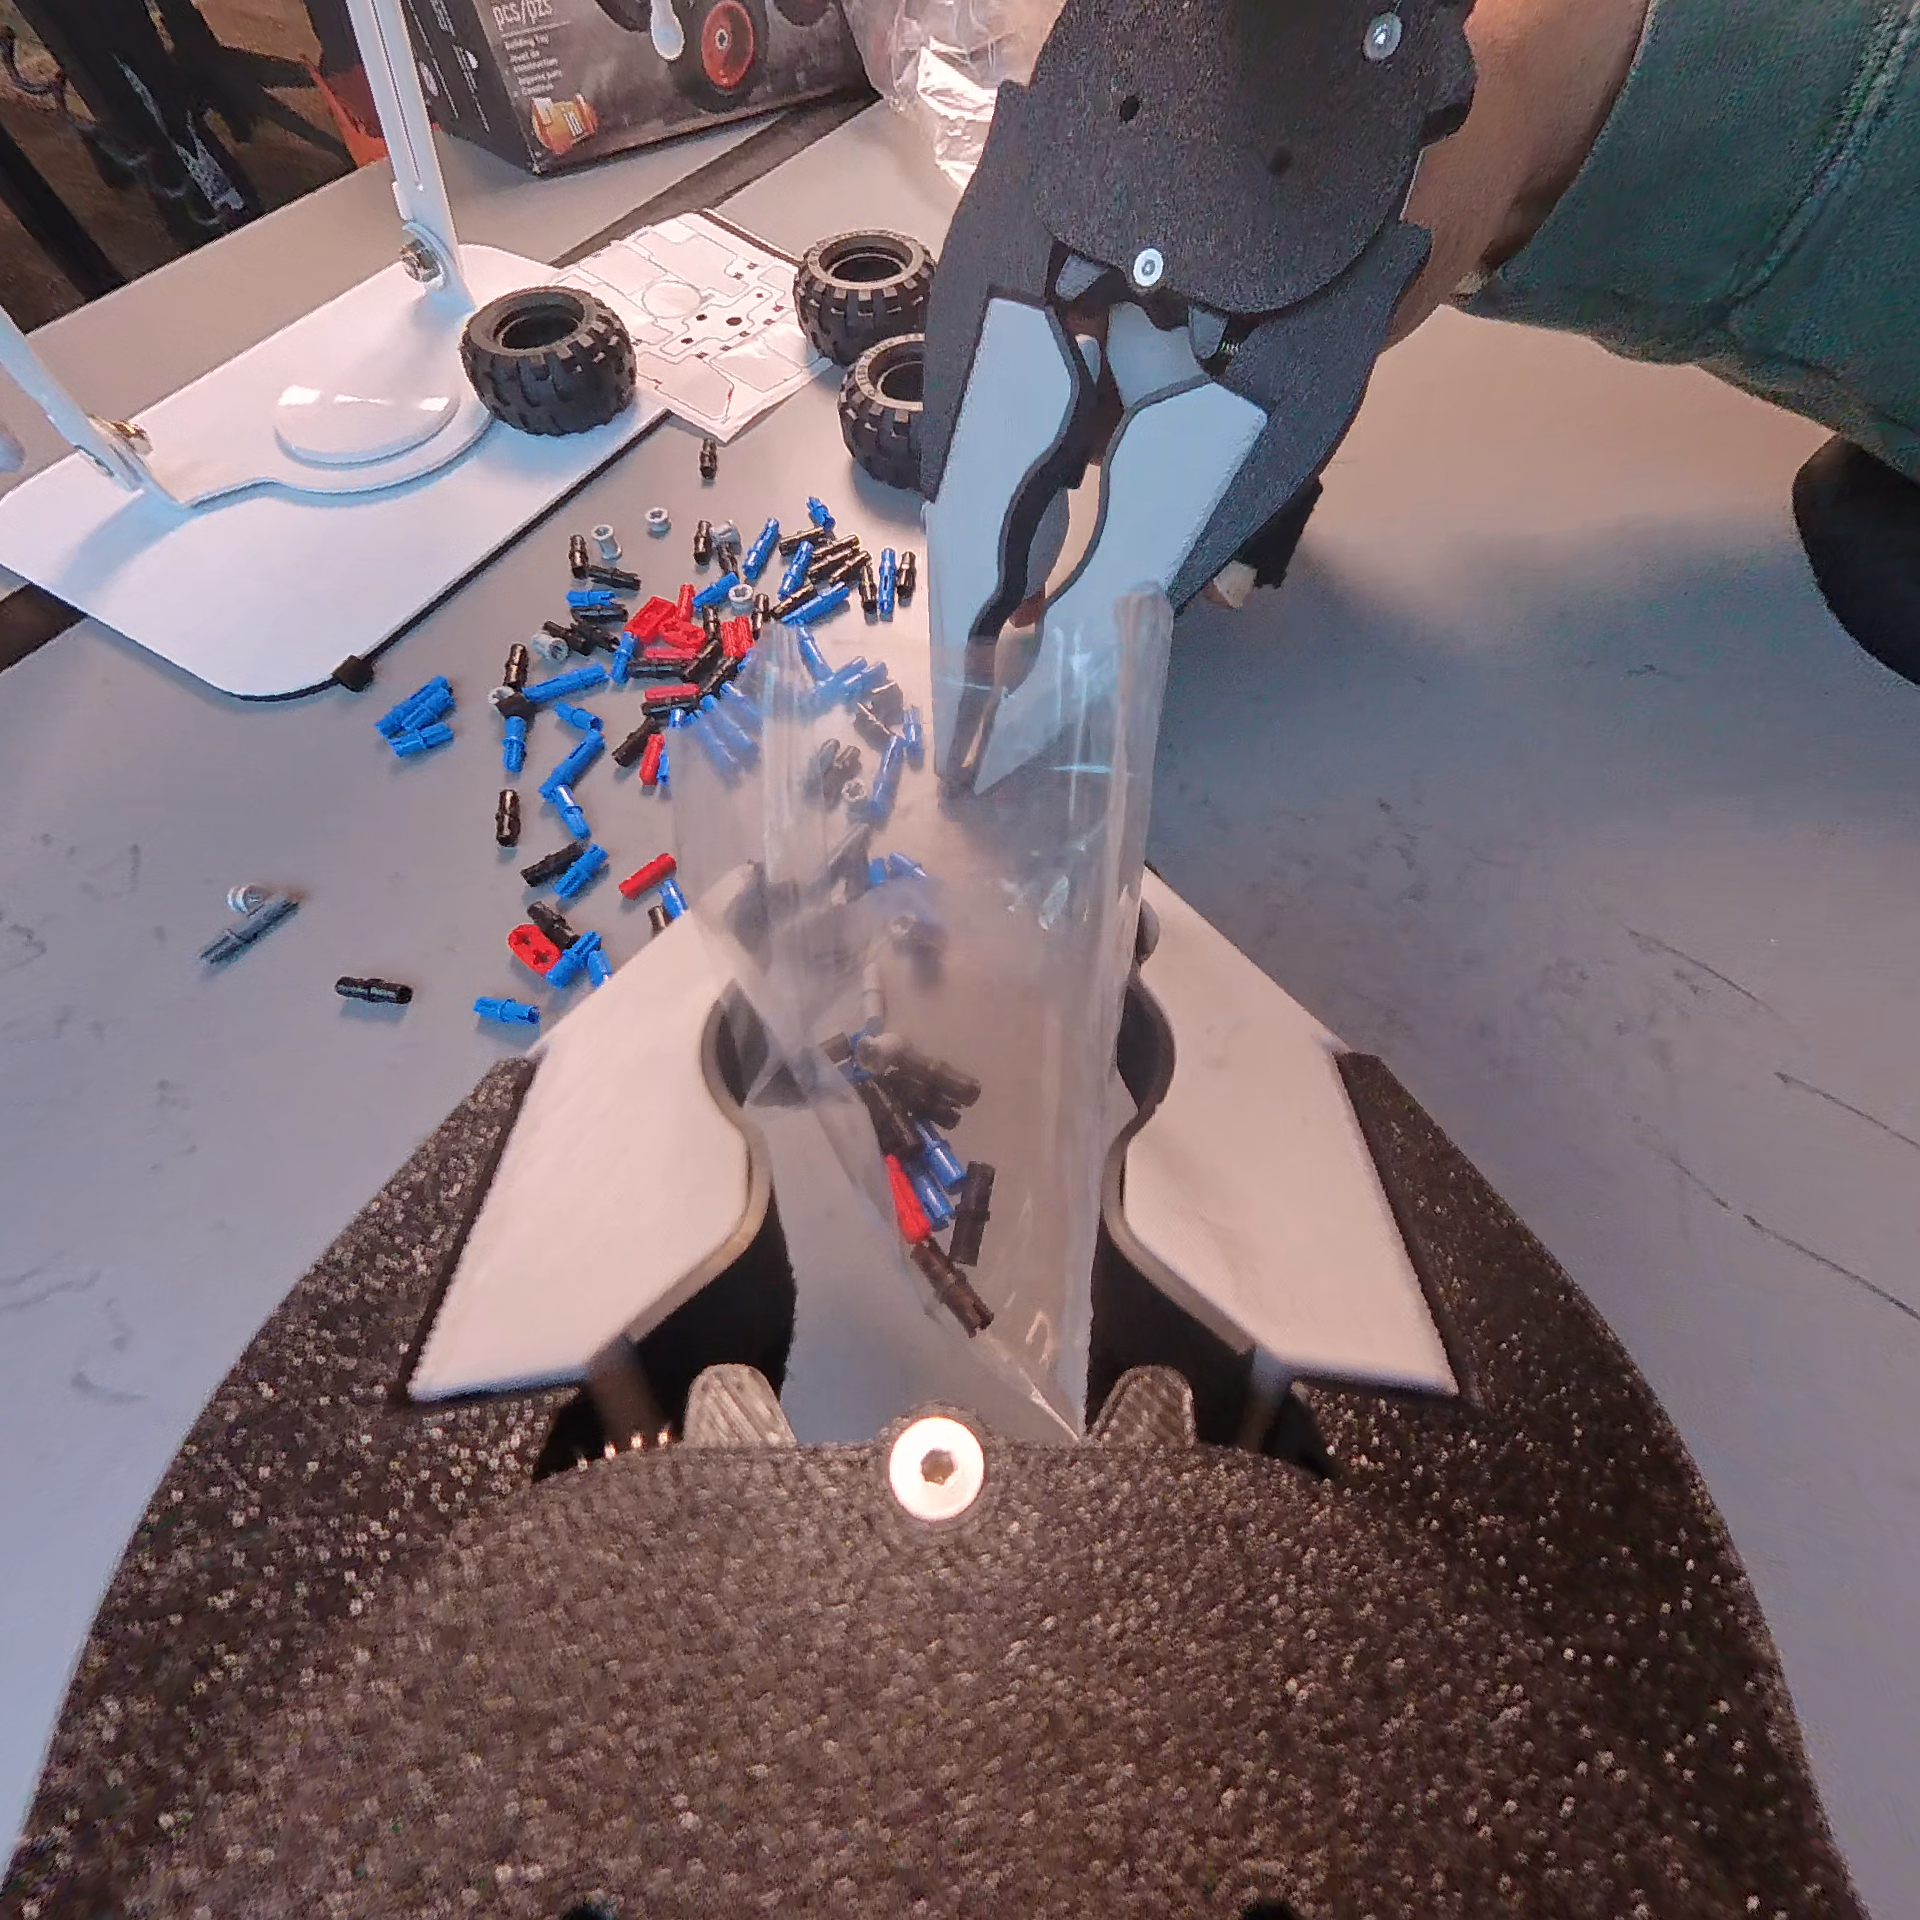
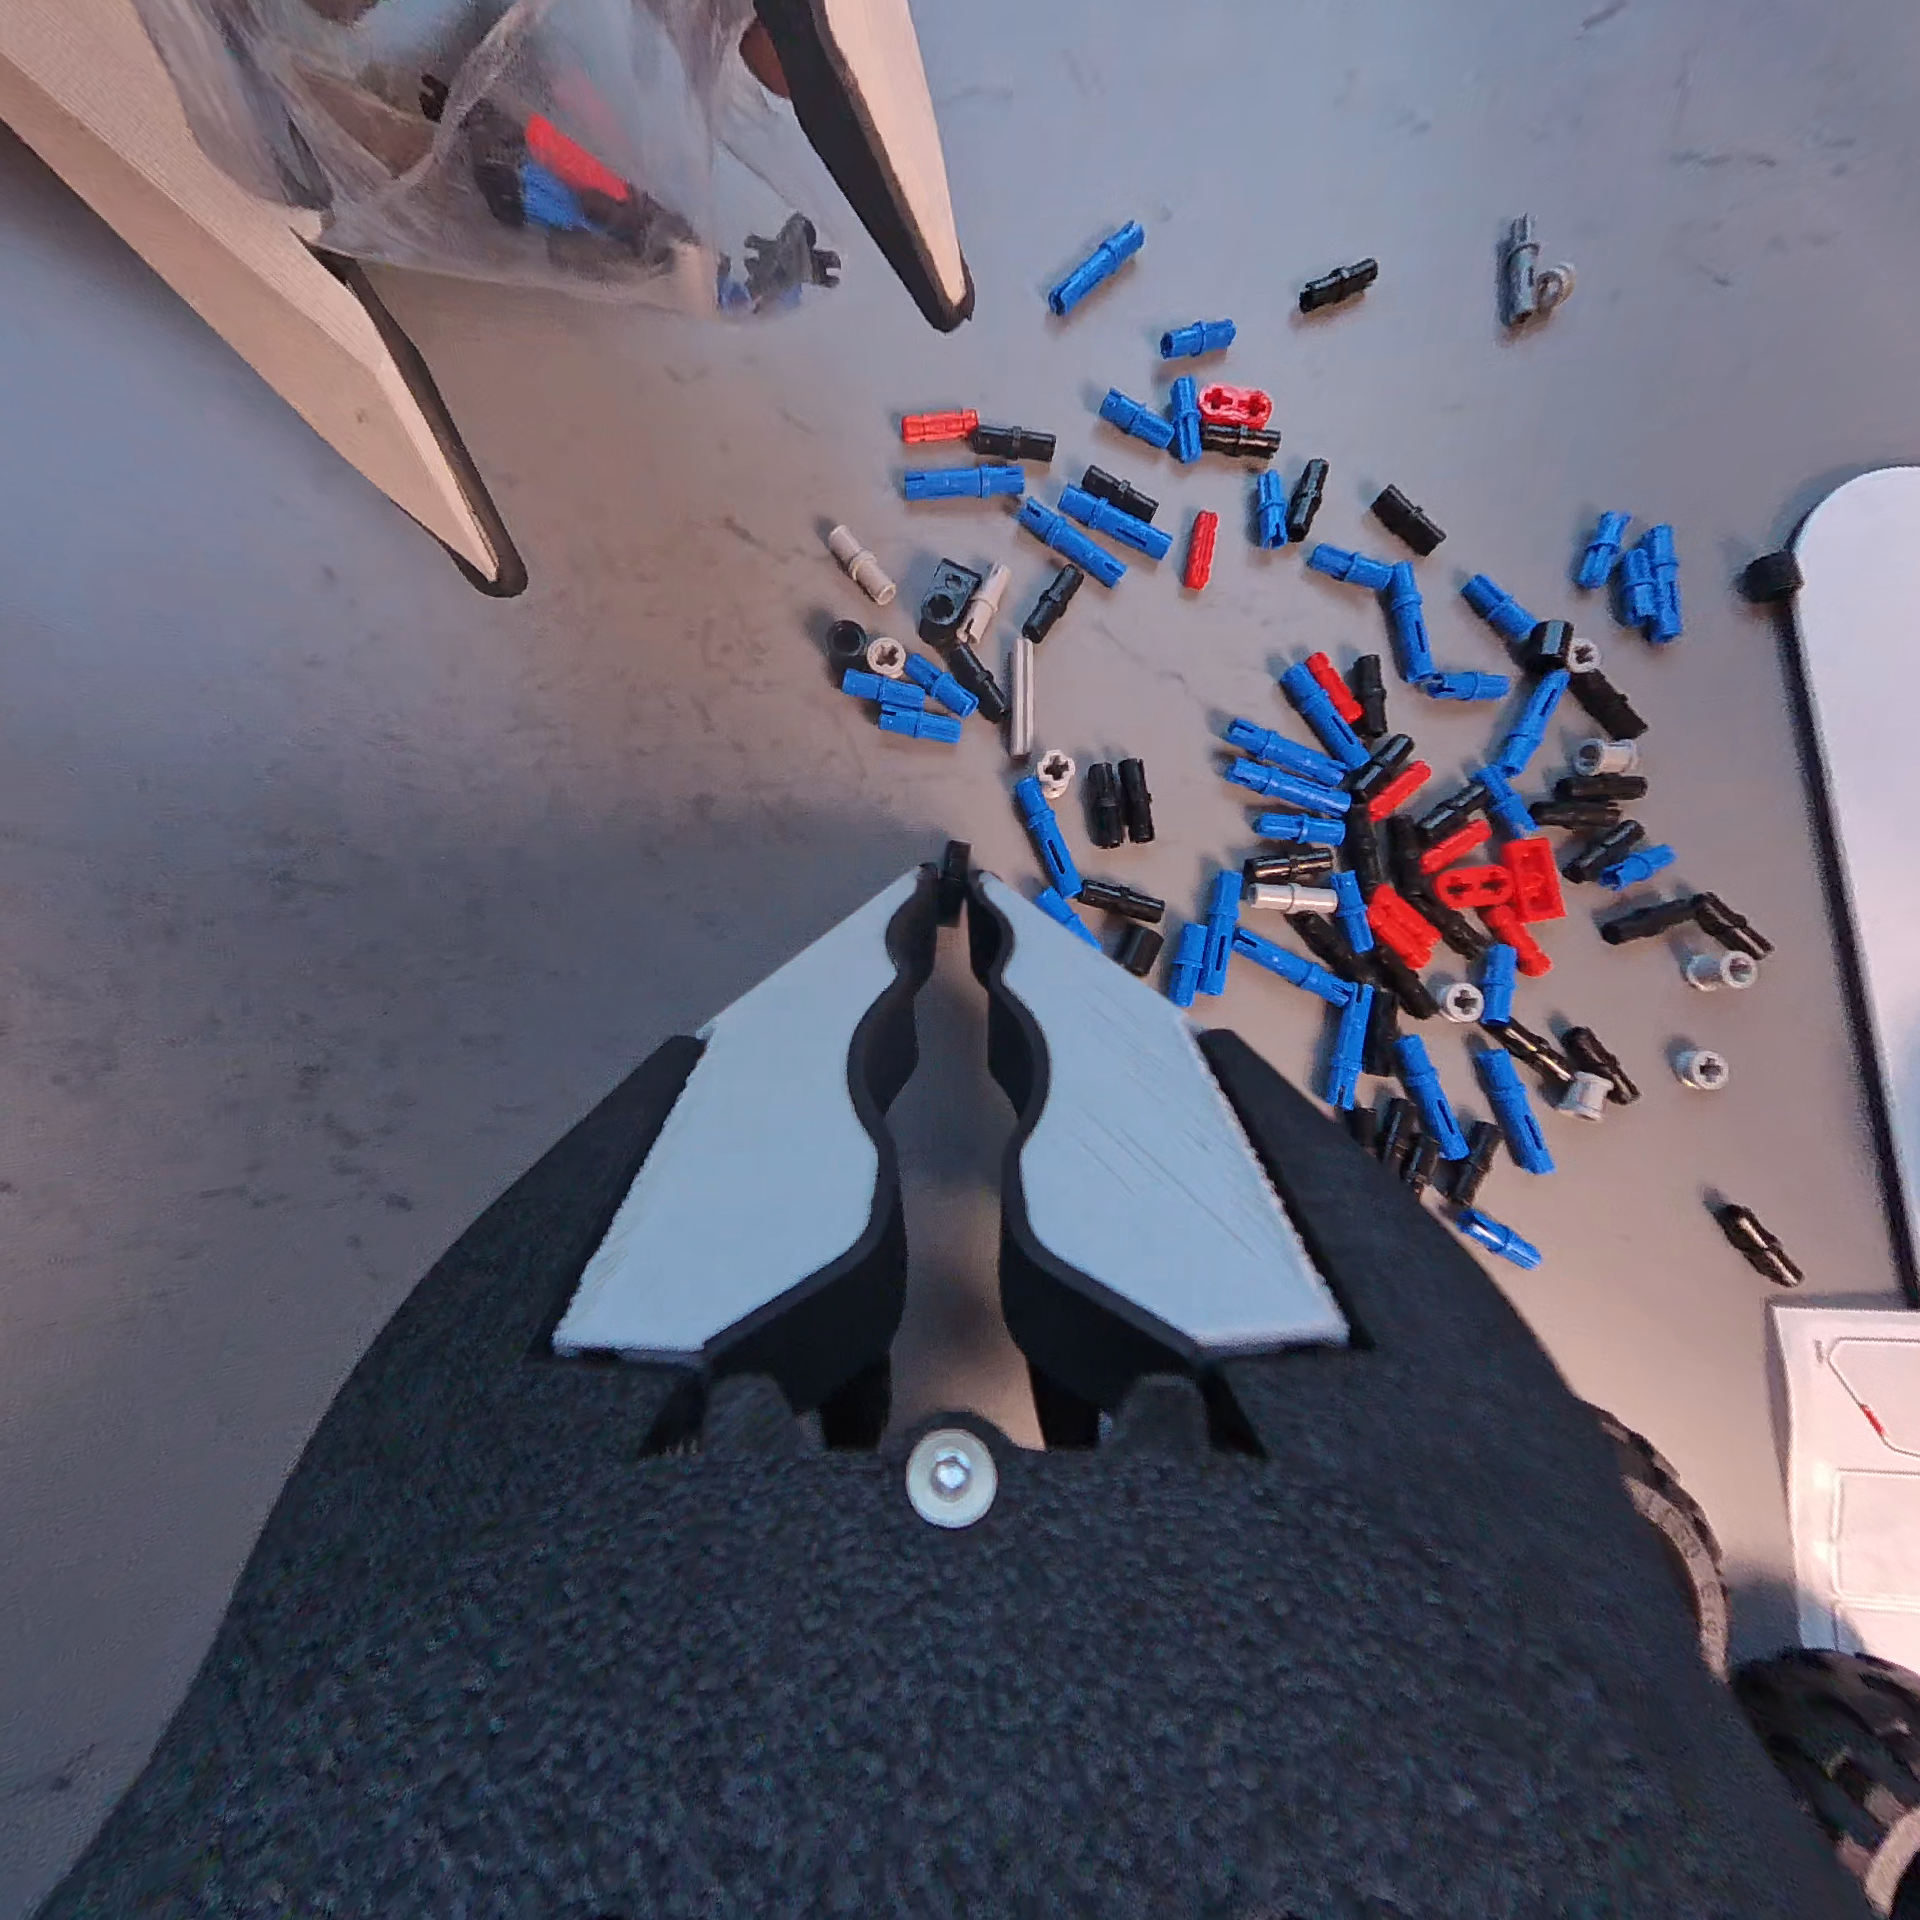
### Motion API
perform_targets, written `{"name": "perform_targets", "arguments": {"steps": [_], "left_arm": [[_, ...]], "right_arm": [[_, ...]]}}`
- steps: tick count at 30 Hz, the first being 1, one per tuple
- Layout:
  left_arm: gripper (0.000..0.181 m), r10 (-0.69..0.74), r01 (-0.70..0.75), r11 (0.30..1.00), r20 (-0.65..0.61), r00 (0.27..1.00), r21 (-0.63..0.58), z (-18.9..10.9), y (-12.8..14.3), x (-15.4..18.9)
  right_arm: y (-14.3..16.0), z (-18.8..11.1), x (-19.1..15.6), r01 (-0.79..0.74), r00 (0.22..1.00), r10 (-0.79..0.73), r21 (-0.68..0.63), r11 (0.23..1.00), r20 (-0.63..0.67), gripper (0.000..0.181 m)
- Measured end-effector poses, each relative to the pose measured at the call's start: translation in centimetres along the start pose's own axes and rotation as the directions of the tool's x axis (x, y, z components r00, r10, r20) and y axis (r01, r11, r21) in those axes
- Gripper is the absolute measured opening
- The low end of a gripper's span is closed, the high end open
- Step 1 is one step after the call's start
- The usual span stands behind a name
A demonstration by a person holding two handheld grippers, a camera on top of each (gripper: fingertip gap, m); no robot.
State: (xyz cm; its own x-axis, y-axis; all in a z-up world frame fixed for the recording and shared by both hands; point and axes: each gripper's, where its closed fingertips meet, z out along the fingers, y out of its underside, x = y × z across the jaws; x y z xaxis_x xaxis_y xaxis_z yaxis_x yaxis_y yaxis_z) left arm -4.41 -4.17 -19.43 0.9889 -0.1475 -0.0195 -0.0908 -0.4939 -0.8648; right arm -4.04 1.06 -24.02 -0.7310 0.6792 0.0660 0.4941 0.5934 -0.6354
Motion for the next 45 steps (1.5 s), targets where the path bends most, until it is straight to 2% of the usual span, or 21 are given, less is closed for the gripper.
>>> {"name": "perform_targets", "arguments": {"steps": [2, 3, 5, 8, 10, 12, 14, 16, 17, 20, 24, 30, 32, 37, 41, 43, 45], "left_arm": [[0.066, -0.005, 0.005, 1.000, -0.001, 1.000, -0.006, 0.0, 0.1, -0.1], [0.066, -0.008, 0.008, 1.000, -0.001, 1.000, -0.012, 0.0, 0.3, -0.2], [0.066, -0.010, 0.010, 1.000, -0.002, 1.000, -0.025, 0.0, 0.6, -0.3], [0.066, -0.007, 0.007, 1.000, -0.014, 1.000, -0.026, 0.1, 0.7, -0.1], [0.067, 0.006, -0.006, 1.000, -0.025, 1.000, -0.013, 0.2, 0.4, 0.2], [0.066, 0.014, -0.014, 1.000, -0.032, 0.999, 0.010, 0.0, 0.0, 0.5], [0.066, 0.002, -0.001, 1.000, -0.024, 1.000, 0.025, -0.4, -0.3, 0.2], [0.065, -0.016, 0.016, 0.999, 0.000, 1.000, 0.035, -0.9, -0.2, -0.6], [0.065, -0.022, 0.021, 0.999, 0.014, 1.000, 0.038, -1.1, -0.1, -1.2], [0.064, -0.019, 0.018, 1.000, 0.071, 0.997, 0.021, -1.5, 0.5, -3.0], [0.065, -0.021, 0.020, 1.000, 0.105, 0.994, 0.008, -1.8, 1.1, -4.1], [0.064, -0.005, 0.004, 1.000, 0.109, 0.994, 0.002, -1.9, 1.2, -3.9], [0.065, -0.003, 0.004, 1.000, 0.104, 0.995, -0.003, -1.8, 1.3, -3.8], [0.064, 0.011, -0.010, 1.000, 0.088, 0.996, -0.019, -1.6, 1.6, -3.3], [0.064, 0.020, -0.018, 0.999, 0.078, 0.997, -0.028, -1.4, 1.8, -3.0], [0.064, 0.022, -0.020, 0.999, 0.075, 0.997, -0.031, -1.3, 1.8, -3.0], [0.064, 0.024, -0.021, 0.999, 0.072, 0.997, -0.036, -1.2, 1.9, -2.9]], "right_arm": [[-0.1, -0.2, 0.2, 0.003, 1.000, -0.003, -0.008, 1.000, -0.002, 0.004], [-1.0, -0.7, 0.2, 0.000, 1.000, 0.000, 0.034, 0.999, 0.001, 0.004], [-4.6, -2.6, -0.4, -0.020, 0.999, 0.013, 0.194, 0.981, 0.038, 0.004], [-10.4, -6.0, -1.9, -0.032, 0.996, -0.005, 0.406, 0.913, 0.090, 0.004], [-12.1, -6.2, -2.8, -0.024, 0.994, -0.022, 0.423, 0.906, 0.104, 0.009], [-12.7, -5.6, -3.1, 0.008, 0.995, -0.047, 0.414, 0.910, 0.084, 0.023], [-13.5, -6.5, -1.9, -0.034, 0.998, 0.008, 0.490, 0.871, 0.055, 0.019], [-12.4, -6.6, -0.3, -0.108, 0.994, 0.099, 0.493, 0.863, 0.045, 0.016], [-11.0, -5.8, 0.2, -0.109, 0.994, 0.112, 0.448, 0.887, 0.019, 0.017], [-5.2, -1.5, -0.1, -0.066, 0.997, 0.072, 0.169, 0.983, -0.033, 0.022], [-3.0, 1.6, -1.6, -0.046, 0.999, 0.047, 0.047, 0.998, -0.026, 0.027], [-2.8, 2.1, -1.5, -0.081, 0.996, 0.082, 0.034, 0.996, -0.020, 0.017], [-2.6, 2.0, -1.1, -0.067, 0.996, 0.069, 0.029, 0.997, -0.053, 0.000], [-2.6, 1.3, -1.1, -0.057, 0.997, 0.059, 0.052, 0.997, -0.041, 0.000], [-4.3, -1.6, 0.1, -0.081, 0.994, 0.092, 0.160, 0.984, -0.062, 0.002], [-2.9, -1.9, 0.0, -0.078, 0.995, 0.083, 0.096, 0.992, -0.057, 0.020], [-0.8, -1.4, -0.2, -0.075, 0.996, 0.075, 0.010, 0.997, -0.051, 0.027]]}}
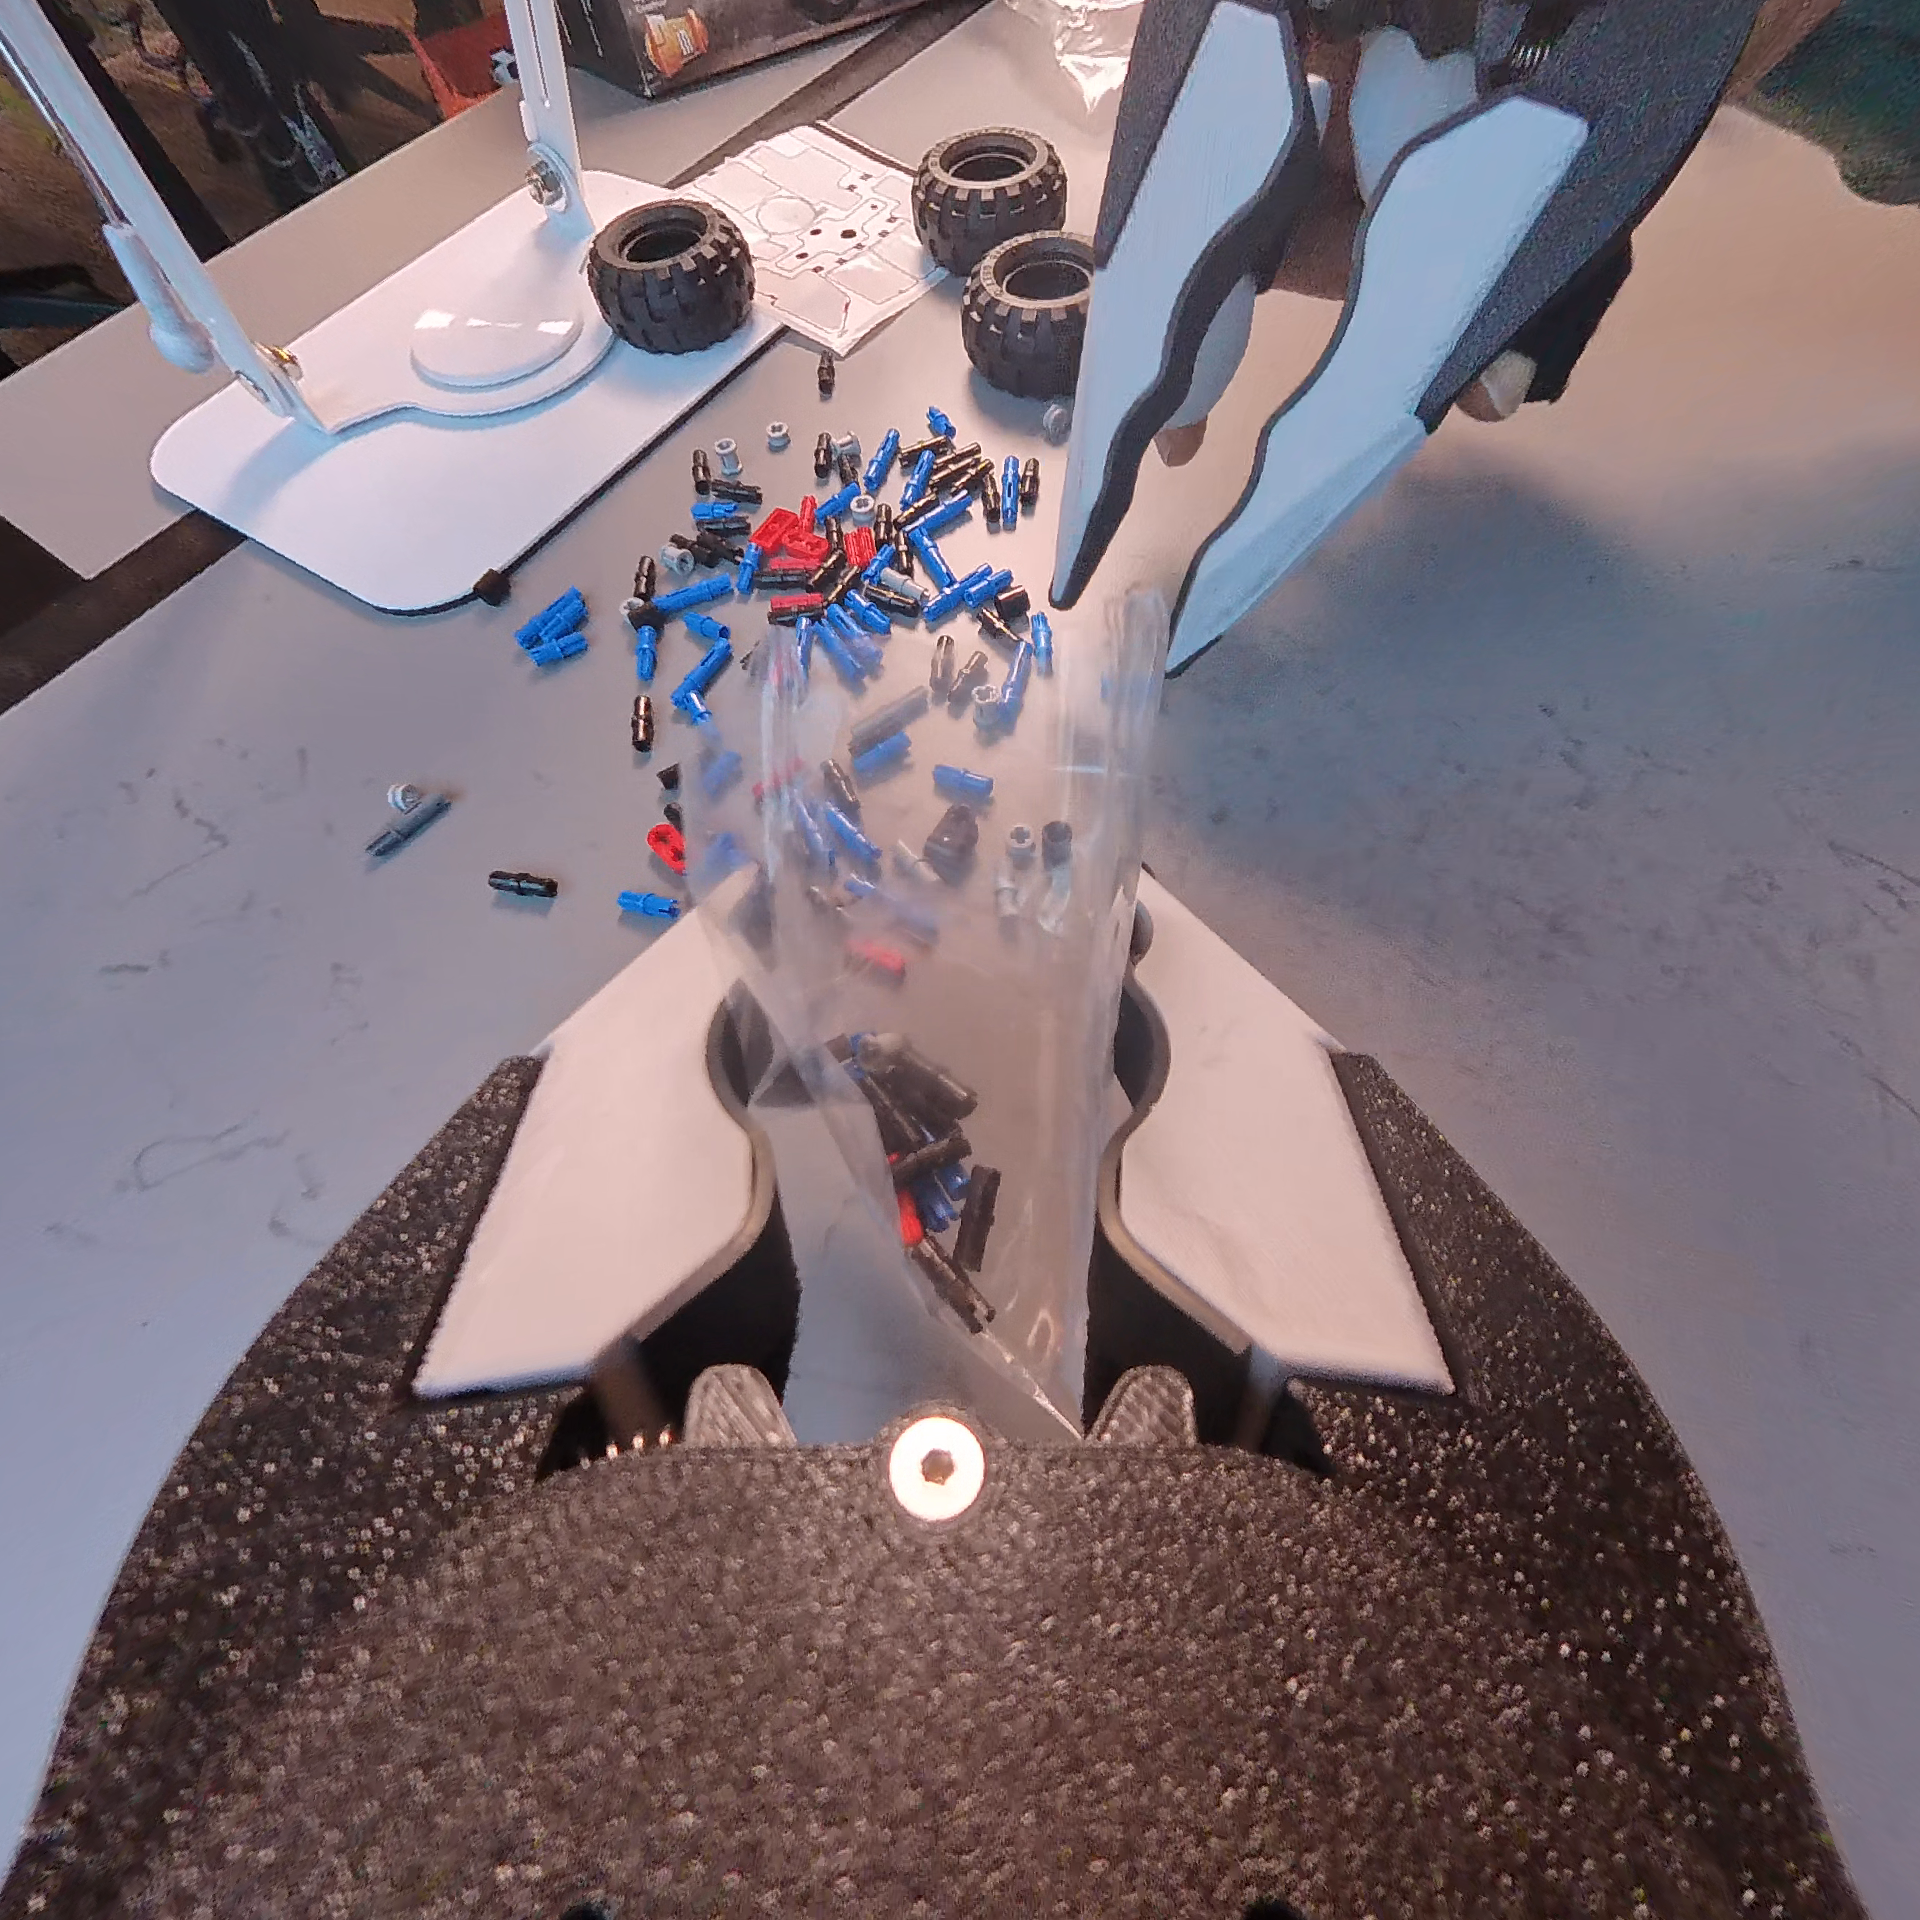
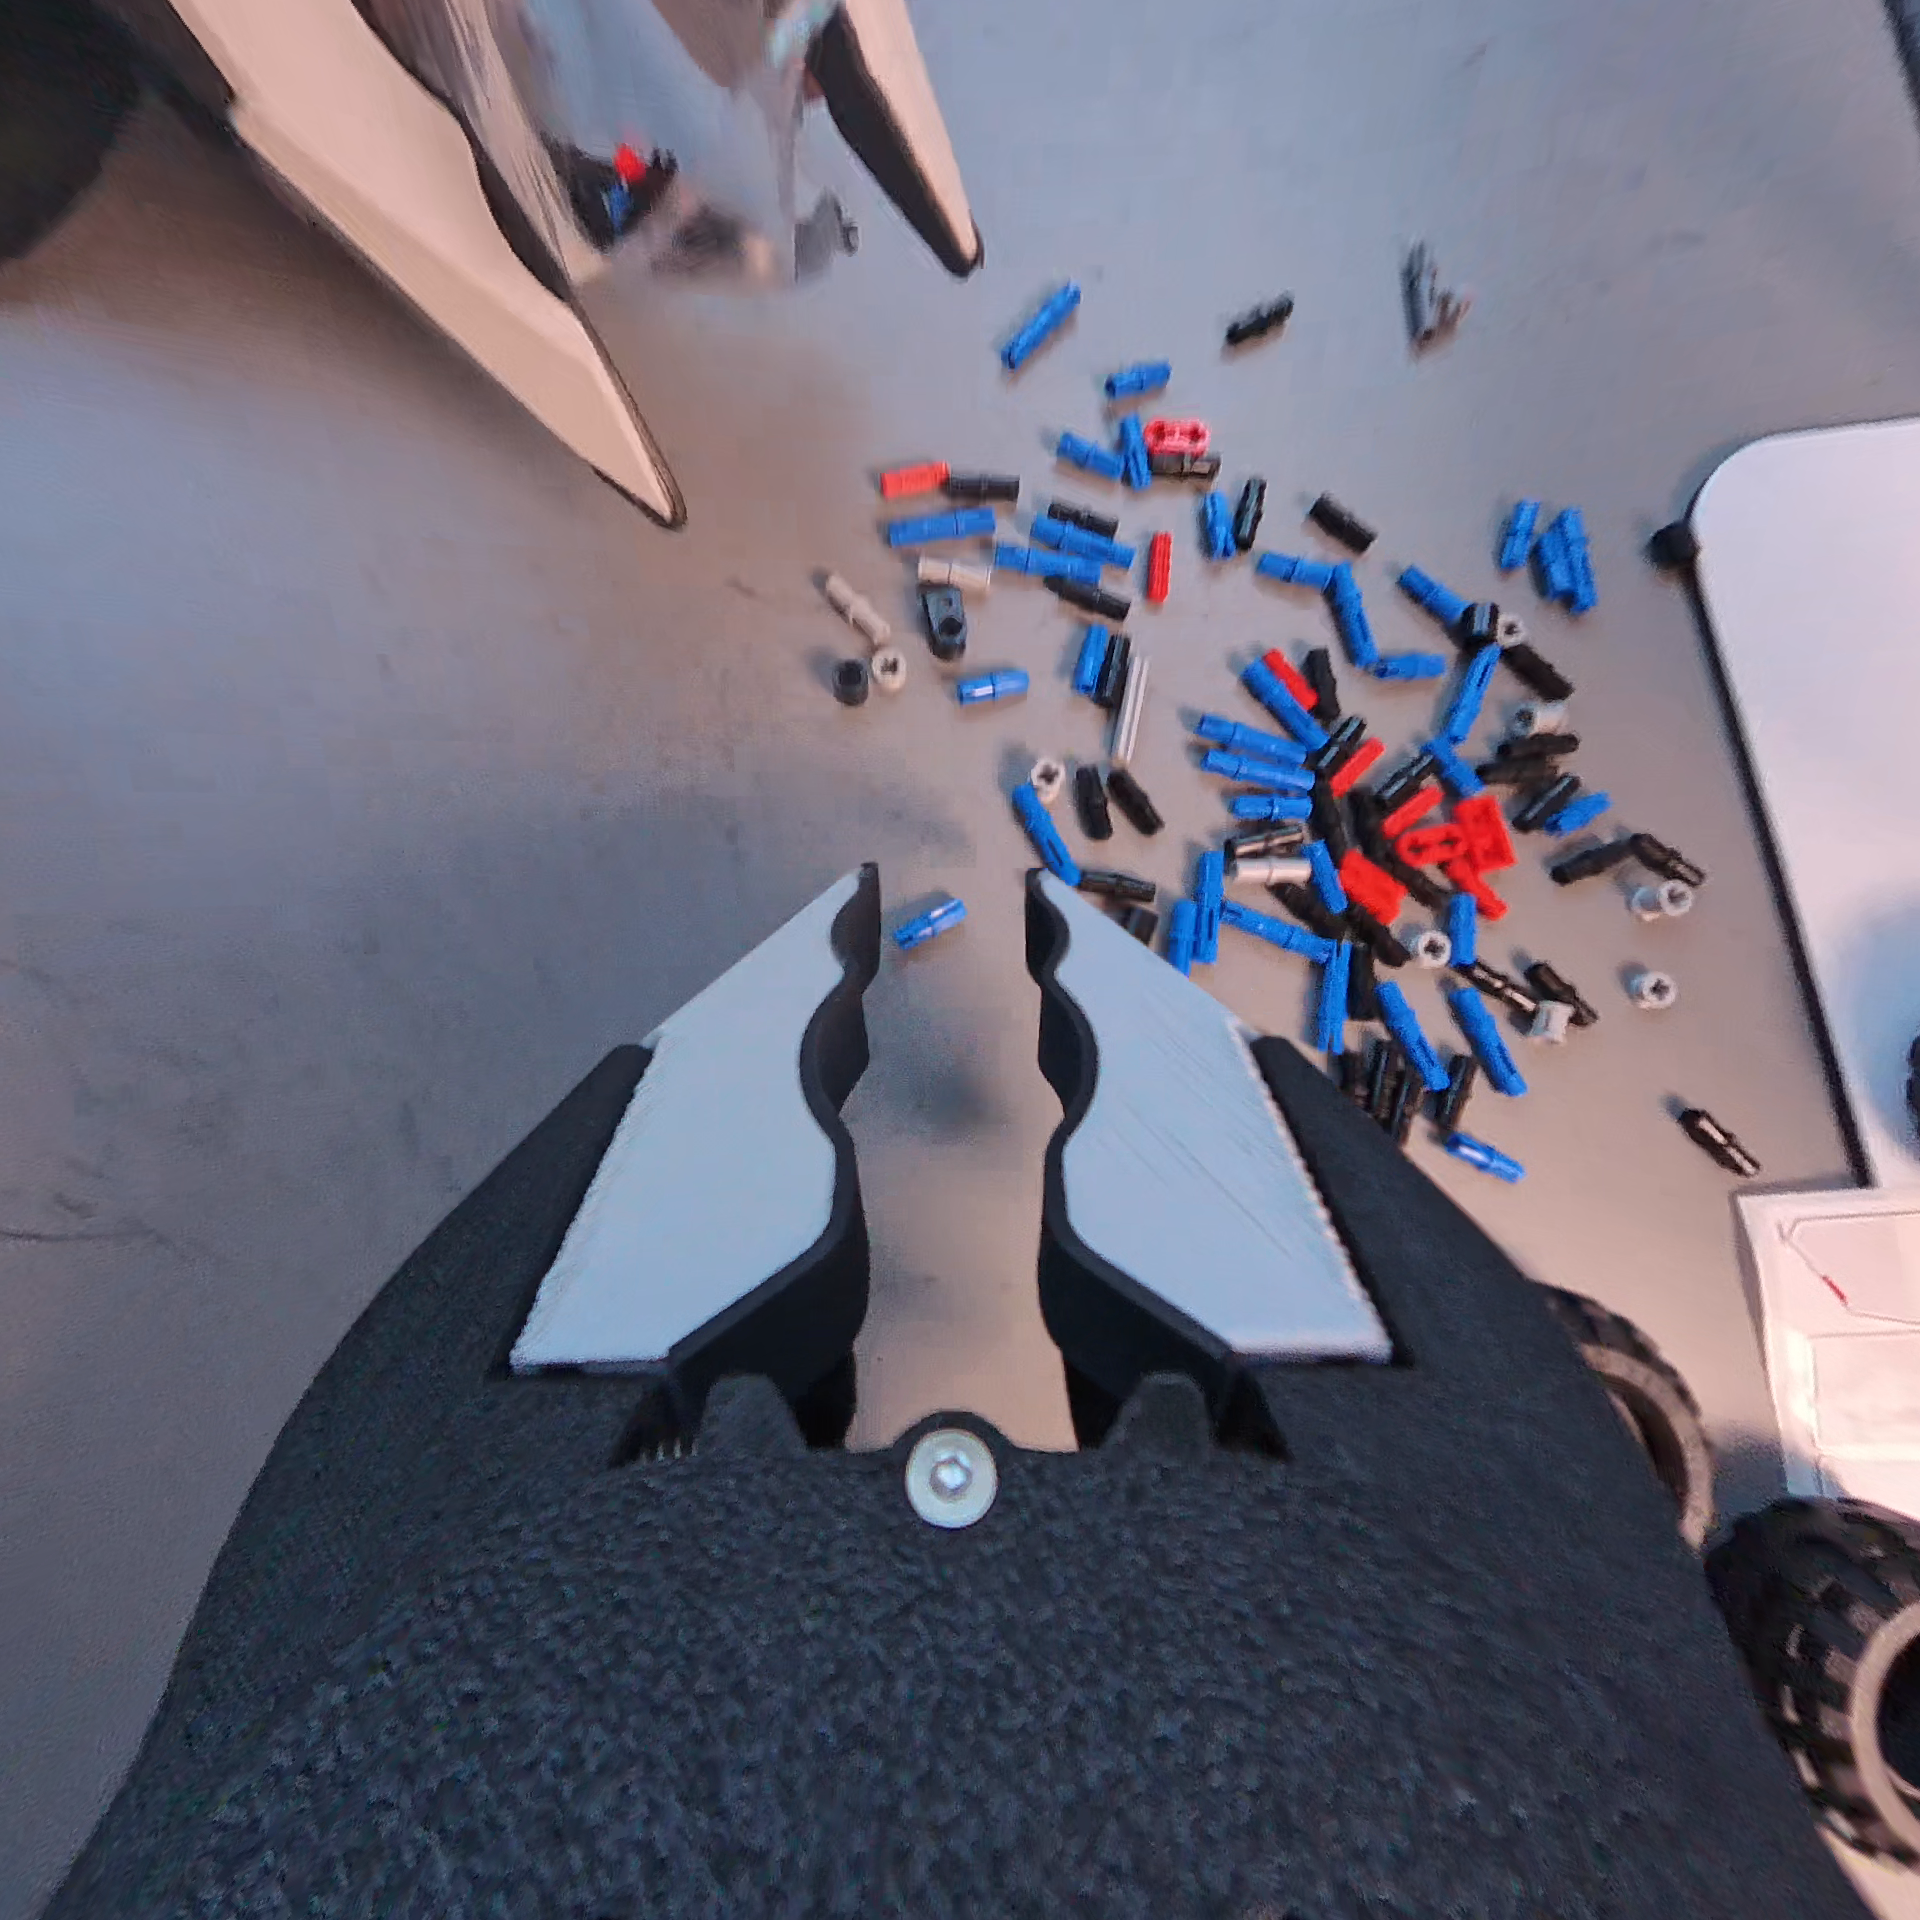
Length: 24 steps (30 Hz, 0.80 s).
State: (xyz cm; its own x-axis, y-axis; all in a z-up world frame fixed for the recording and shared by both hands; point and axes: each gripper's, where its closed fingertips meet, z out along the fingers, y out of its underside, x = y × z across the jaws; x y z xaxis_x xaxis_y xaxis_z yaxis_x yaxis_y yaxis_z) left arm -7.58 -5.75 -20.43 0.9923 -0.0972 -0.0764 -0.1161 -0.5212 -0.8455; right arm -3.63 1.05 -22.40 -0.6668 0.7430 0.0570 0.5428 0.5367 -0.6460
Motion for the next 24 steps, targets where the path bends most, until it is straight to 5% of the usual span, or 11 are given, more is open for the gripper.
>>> {"name": "perform_targets", "arguments": {"steps": [4, 8, 14, 17, 21, 24], "left_arm": [[0.064, 0.004, -0.004, 1.000, -0.006, 1.000, -0.005, 0.1, 0.1, 0.2], [0.064, 0.022, -0.022, 1.000, -0.033, 0.999, 0.002, 0.1, 0.0, 0.9], [0.065, 0.103, -0.096, 0.993, -0.127, 0.987, 0.062, 0.5, -1.3, 4.0], [0.064, 0.099, -0.079, 0.990, -0.167, 0.981, 0.119, 0.3, -2.5, 5.2], [0.064, 0.071, -0.021, 0.978, -0.241, 0.968, 0.206, -0.6, -3.8, 6.2], [0.064, 0.065, 0.068, 0.949, -0.402, 0.913, 0.308, -2.3, -5.6, 8.3]], "right_arm": [[1.3, 0.8, 0.0, -0.019, 1.000, 0.019, -0.034, 0.999, 0.014, 0.005], [0.6, 0.3, -0.1, 0.002, 1.000, -0.002, 0.000, 1.000, 0.018, 0.004], [-10.8, -5.2, -3.8, 0.003, 0.994, -0.055, 0.472, 0.882, 0.096, 0.004], [-11.6, -4.8, -4.8, 0.039, 0.992, -0.092, 0.471, 0.881, 0.091, 0.034], [-12.5, -8.8, -4.5, -0.073, 0.984, -0.051, 0.637, 0.767, 0.173, 0.038], [-10.8, -10.1, -5.6, -0.068, 0.976, -0.085, 0.647, 0.760, 0.202, 0.043]]}}
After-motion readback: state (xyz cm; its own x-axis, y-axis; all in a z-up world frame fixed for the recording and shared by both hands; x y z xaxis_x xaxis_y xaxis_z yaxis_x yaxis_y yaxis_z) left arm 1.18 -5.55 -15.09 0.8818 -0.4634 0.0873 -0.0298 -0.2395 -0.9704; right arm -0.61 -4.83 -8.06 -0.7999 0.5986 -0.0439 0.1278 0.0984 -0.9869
